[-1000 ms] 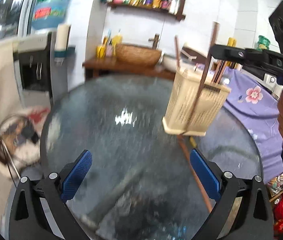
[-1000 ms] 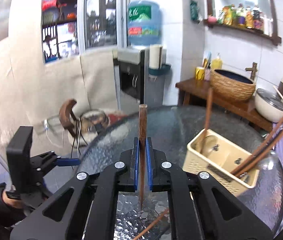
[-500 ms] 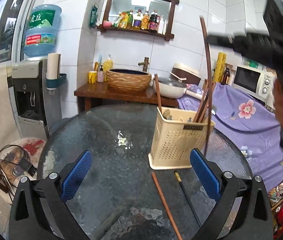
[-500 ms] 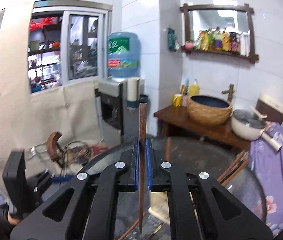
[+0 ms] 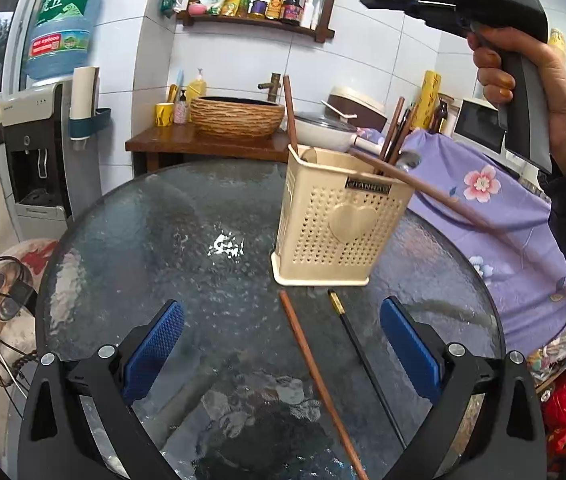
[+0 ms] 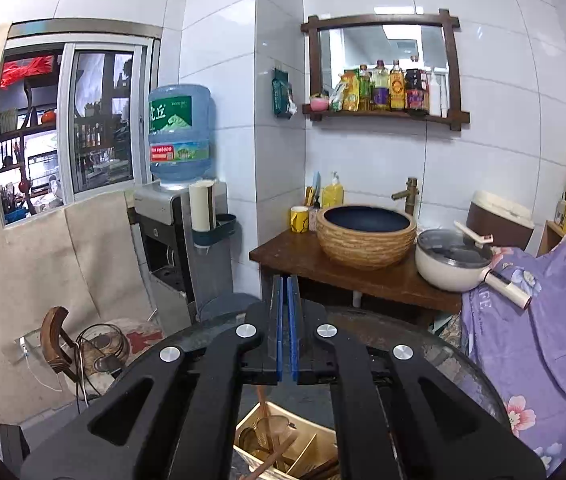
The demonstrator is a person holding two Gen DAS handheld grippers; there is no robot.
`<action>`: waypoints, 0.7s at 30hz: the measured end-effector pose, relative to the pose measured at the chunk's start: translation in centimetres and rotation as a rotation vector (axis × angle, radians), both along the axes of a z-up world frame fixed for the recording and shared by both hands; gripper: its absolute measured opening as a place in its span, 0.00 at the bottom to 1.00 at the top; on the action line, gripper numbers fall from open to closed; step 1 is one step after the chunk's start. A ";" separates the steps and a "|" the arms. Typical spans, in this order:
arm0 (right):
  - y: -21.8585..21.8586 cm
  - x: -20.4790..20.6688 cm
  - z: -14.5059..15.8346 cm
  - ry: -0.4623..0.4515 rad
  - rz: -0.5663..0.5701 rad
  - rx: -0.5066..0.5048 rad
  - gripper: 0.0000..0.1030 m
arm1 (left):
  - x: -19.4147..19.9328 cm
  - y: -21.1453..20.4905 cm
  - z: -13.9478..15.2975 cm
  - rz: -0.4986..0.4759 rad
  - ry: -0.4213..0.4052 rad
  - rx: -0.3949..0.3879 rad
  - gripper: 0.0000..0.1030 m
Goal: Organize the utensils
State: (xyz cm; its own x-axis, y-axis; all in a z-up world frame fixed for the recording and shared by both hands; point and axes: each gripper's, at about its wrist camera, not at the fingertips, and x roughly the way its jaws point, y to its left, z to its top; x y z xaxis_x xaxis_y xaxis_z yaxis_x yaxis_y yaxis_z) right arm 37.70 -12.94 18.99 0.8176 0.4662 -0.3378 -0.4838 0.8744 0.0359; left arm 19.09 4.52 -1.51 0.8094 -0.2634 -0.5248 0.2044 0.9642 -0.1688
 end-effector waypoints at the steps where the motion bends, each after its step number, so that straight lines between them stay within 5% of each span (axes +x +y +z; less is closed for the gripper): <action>1: 0.1 0.0 -0.7 0.013 -0.001 -0.006 0.03 | 0.3 0.0 -0.4 0.001 0.013 0.000 0.94; 6: 0.2 -0.4 -6.5 0.087 -0.025 -0.041 0.03 | 2.4 -0.6 -1.9 -0.018 0.076 -0.074 0.94; 9: -1.0 -2.0 -10.4 0.119 -0.042 0.031 0.03 | 4.2 -2.5 -4.3 0.026 0.111 0.004 0.94; 12: -2.0 -4.9 -14.1 0.079 -0.060 0.082 0.03 | 5.1 -2.5 -6.1 0.026 0.166 -0.076 0.94; 14: -2.5 -6.0 -16.5 0.118 -0.078 0.105 0.03 | 5.3 -2.4 -6.8 0.032 0.197 -0.063 0.94; 20: -3.1 -9.1 -18.7 0.147 -0.059 0.093 0.04 | 4.3 -0.9 -6.5 0.033 0.210 -0.077 0.94; 21: -3.1 -9.4 -19.1 0.175 -0.046 0.075 0.10 | 4.2 -0.6 -6.3 0.036 0.212 -0.078 0.94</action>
